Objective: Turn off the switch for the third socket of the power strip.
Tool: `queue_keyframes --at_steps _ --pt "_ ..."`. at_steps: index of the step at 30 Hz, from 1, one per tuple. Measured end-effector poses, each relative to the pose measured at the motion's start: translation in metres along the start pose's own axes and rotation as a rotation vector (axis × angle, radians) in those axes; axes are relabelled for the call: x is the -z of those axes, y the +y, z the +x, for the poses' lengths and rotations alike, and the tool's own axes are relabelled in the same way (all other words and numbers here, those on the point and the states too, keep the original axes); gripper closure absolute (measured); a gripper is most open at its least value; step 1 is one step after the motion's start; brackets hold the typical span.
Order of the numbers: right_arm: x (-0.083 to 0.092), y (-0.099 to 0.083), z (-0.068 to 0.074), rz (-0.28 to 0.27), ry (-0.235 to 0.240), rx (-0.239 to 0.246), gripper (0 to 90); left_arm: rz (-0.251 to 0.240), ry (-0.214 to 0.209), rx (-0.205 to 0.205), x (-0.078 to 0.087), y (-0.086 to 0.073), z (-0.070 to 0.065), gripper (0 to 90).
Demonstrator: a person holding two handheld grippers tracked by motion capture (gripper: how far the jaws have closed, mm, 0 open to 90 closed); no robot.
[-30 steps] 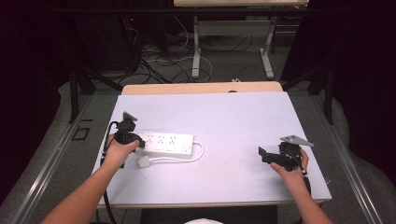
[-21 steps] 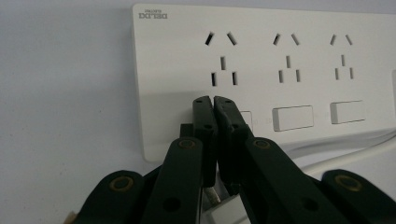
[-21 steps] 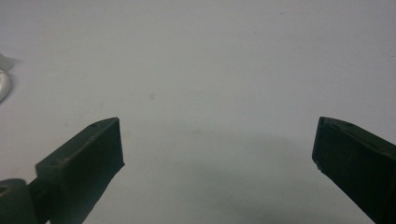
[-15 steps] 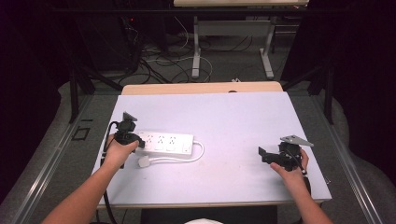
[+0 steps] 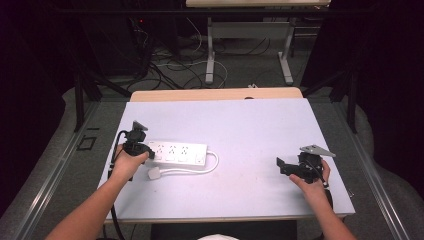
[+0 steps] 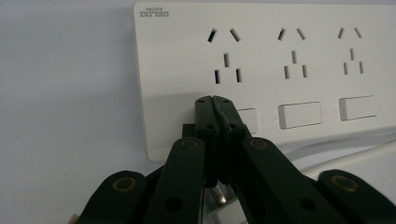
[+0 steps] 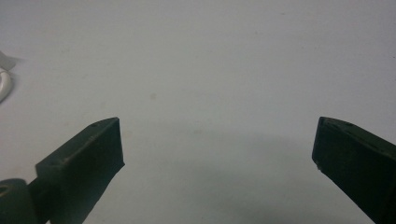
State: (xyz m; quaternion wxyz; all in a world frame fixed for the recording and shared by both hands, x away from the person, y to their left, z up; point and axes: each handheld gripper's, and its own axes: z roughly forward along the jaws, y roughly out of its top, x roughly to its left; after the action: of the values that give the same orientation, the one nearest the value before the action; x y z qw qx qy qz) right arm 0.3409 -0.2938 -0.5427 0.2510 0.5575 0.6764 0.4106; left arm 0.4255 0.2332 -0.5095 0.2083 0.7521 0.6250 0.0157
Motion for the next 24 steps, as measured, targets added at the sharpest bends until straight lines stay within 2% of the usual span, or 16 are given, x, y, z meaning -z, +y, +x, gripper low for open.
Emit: queue_keyframes --at_steps 13,24 --pt "-0.0006 -0.0003 -0.0003 0.003 -0.002 -0.008 1.3 -0.007 -0.021 0.017 0.0004 -0.0005 0.0026 89.3" --pt "0.0003 0.0002 -0.0001 -0.001 -0.003 -0.003 1.4 -0.015 -0.01 0.007 0.0013 -0.0011 0.0007 84.1"
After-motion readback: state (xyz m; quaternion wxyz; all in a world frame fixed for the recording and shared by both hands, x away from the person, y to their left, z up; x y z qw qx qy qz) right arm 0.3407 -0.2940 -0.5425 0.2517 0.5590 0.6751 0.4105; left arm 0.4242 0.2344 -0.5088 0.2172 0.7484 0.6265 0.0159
